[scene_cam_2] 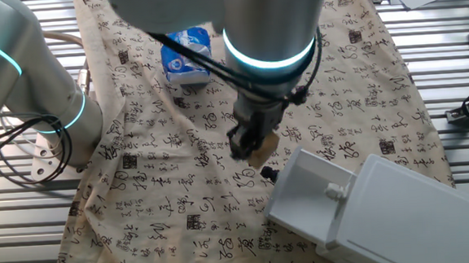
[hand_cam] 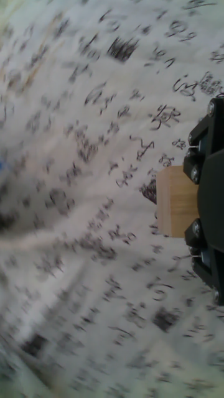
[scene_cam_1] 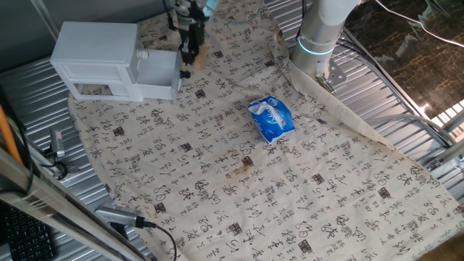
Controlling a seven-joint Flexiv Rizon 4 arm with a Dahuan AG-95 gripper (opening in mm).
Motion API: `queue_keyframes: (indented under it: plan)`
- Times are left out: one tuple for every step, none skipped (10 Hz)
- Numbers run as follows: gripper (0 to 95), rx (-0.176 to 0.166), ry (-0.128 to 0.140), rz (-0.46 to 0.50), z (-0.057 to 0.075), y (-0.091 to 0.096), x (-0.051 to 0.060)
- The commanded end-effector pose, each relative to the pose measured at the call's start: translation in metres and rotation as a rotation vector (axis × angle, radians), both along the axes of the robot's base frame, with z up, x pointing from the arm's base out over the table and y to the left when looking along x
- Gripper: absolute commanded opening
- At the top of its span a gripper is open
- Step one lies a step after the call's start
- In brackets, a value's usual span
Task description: Put things in the drawer
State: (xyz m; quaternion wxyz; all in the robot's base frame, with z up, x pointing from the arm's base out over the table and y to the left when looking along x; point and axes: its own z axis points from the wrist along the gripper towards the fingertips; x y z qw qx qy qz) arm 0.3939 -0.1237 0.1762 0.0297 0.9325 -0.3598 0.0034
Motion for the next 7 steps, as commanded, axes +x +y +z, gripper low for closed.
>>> queue_keyframes:
  plan:
    - [0.0,-0.003,-0.005,0.078,0.009,-0.029,-0.006]
    - [0.0,0.004,-0.006,0.083,0.007,-0.037,-0.006]
    - [0.0,0.009,-0.008,0.086,0.004,-0.046,-0.004]
    - [0.0,0.014,-0.01,0.087,0.004,-0.054,0.001]
    - [0.0,0.017,-0.008,0.09,0.005,-0.058,0.007]
    - [0.0,0.014,-0.001,0.101,0.007,-0.057,0.015]
    - [0.0,0.009,-0.001,0.09,0.007,-0.055,0.02]
